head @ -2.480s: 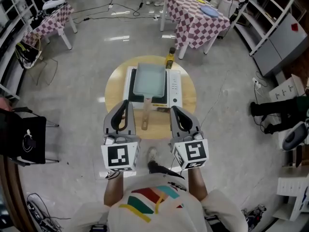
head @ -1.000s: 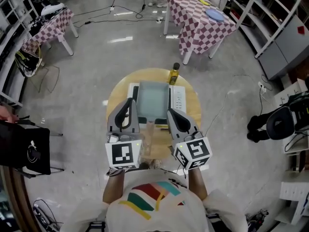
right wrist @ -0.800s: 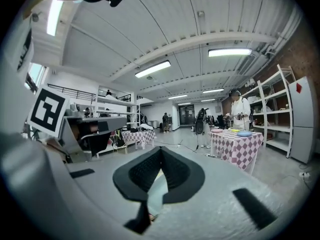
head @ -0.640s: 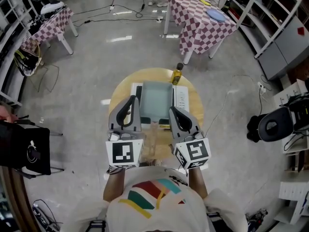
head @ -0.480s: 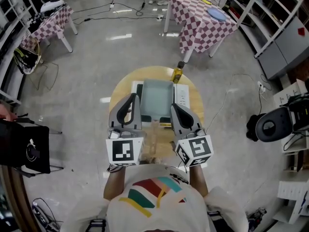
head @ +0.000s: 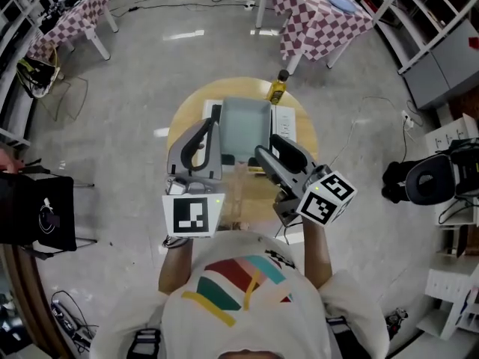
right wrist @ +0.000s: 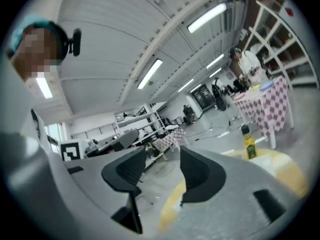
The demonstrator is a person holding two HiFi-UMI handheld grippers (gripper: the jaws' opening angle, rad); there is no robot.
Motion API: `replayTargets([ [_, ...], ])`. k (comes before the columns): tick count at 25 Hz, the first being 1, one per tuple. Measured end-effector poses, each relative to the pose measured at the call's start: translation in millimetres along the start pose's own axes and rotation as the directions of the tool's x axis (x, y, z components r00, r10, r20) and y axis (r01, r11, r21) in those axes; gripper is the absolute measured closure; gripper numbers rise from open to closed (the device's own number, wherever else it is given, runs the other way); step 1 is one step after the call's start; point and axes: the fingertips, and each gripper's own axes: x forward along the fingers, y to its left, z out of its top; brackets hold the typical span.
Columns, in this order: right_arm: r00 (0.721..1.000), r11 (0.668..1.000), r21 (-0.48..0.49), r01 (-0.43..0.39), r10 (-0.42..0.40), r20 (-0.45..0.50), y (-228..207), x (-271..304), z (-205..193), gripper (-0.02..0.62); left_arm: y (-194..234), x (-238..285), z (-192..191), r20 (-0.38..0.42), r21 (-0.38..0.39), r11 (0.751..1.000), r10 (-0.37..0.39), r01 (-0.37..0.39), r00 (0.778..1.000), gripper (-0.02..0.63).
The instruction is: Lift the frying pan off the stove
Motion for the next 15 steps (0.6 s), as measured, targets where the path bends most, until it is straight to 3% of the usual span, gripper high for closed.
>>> replayTargets([
  [2,0.995,0.980,0.172,-0.096,0.100,-0.012,-0.4,-3.3,-11.3,0.413,-0.1,-1.6,0.5,0.009,0.000,1.000,-0.004,0.004,1.000,0.598],
  [6,0.980,0.880,0.441,-0.175,0.201,-0.011,-20.1,-11.4,-41.9,0.410,3.2,-3.0,-3.0,0.006,0.008,1.000,-0.003,0.003,1.000,0.598],
  [11,0.974,0.732,0.667,-0.141,0.225,-0.041,-55.9,-19.1,-101.5,0.416,7.9,-3.5,-7.3,0.016,0.015,1.000,0.011,-0.011,1.000,0.598],
  [15,0.970,0.672,0.738,-0.055,0.211,-0.119,-71.0,-17.0,-146.9,0.414,9.4,-4.2,-11.0,0.005,0.020,1.000,0.019,-0.019,1.000,0.598],
])
